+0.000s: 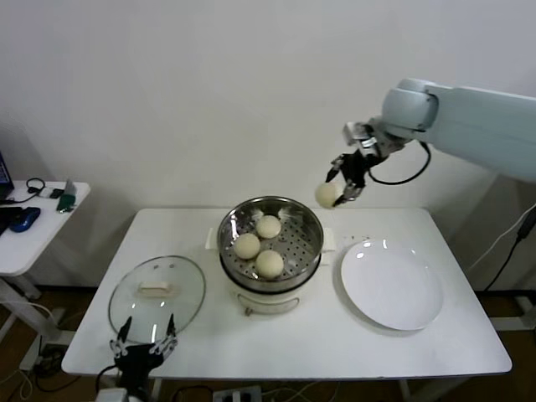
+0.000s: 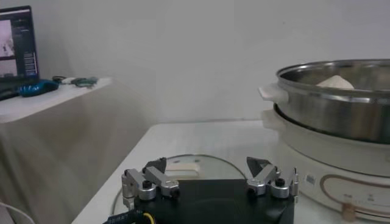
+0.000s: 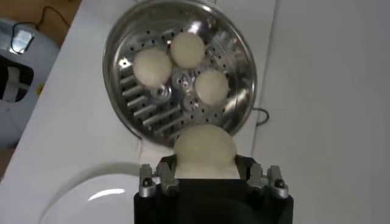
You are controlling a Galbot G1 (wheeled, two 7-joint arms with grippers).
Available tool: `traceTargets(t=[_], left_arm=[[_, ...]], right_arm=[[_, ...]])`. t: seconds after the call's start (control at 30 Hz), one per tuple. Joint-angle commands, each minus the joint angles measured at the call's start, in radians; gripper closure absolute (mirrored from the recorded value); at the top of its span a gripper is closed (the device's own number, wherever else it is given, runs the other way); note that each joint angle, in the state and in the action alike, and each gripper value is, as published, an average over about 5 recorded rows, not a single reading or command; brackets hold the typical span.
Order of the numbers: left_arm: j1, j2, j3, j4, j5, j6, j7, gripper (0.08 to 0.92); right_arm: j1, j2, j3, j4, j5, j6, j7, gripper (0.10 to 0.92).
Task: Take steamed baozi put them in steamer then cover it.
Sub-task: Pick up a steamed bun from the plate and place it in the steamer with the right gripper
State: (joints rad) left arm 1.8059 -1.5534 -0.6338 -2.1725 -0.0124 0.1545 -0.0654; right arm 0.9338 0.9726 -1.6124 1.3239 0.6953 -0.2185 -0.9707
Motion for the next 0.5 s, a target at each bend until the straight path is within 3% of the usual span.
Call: traceTargets(t=[0.03, 0.5], left_arm=[[-0.003, 0.005, -0.007, 0.001, -0.005, 0.003, 0.001, 0.177], [-0.005, 0.007, -0.009, 0.008, -0.005, 0.009, 0.002, 0.177]], right_arm=[[-0.150, 0.133, -0.001, -0.001, -0.029, -0.055, 0.077, 0.372], [-0.341, 0.184, 0.058, -0.139, -0.112, -0.047, 0.101, 0.364]])
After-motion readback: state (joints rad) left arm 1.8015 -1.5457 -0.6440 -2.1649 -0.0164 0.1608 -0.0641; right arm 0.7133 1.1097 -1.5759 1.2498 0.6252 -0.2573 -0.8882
